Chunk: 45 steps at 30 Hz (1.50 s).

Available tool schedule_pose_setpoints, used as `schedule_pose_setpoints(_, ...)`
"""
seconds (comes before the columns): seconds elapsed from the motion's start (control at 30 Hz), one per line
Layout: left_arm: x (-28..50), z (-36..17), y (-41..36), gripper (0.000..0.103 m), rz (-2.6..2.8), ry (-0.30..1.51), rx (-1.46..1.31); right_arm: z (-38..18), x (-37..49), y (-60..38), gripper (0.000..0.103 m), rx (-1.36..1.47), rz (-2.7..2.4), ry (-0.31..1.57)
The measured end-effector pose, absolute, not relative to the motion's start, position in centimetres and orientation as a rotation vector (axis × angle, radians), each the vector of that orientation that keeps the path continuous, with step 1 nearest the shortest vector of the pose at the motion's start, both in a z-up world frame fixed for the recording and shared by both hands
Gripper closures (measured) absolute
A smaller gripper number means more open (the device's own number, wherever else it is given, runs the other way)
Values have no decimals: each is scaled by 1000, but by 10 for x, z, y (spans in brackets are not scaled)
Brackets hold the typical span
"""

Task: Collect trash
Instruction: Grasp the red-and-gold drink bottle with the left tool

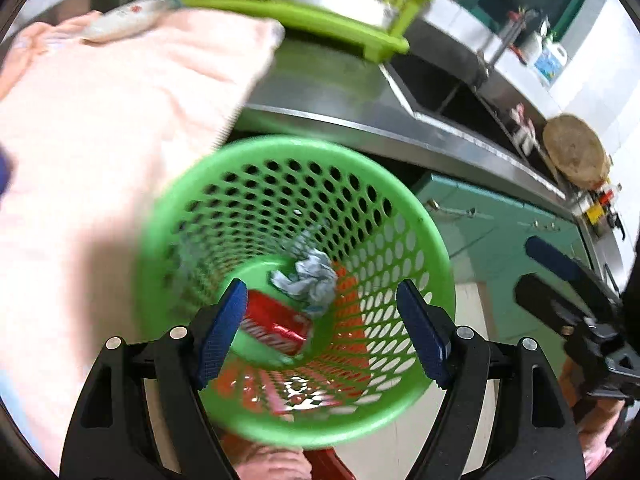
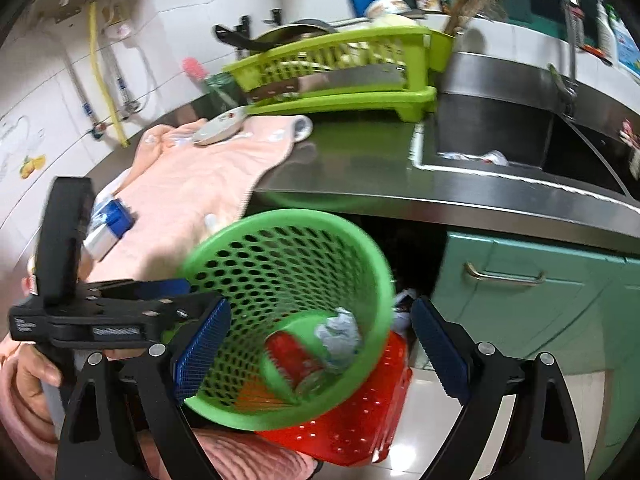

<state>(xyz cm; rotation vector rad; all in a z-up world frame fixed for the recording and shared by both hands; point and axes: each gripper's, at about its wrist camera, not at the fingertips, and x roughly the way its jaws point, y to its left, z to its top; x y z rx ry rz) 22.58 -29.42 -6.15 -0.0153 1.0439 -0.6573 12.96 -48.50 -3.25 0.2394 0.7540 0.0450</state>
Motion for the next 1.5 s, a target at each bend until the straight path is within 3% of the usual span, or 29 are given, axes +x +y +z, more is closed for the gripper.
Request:
schedule_pose_setpoints(0.73, 235, 23, -46, 27, -97, 844, -242, -3, 164, -357, 14, 141, 332, 734)
schedule_pose_setpoints(1.1, 261, 10, 27, 27, -8, 886, -471, -9, 175, -337, 14, 117, 370, 751)
schedule_pose_setpoints(1.5, 283, -16, 43, 27, -45, 927, -594, -11, 186, -319, 14, 101, 397, 757)
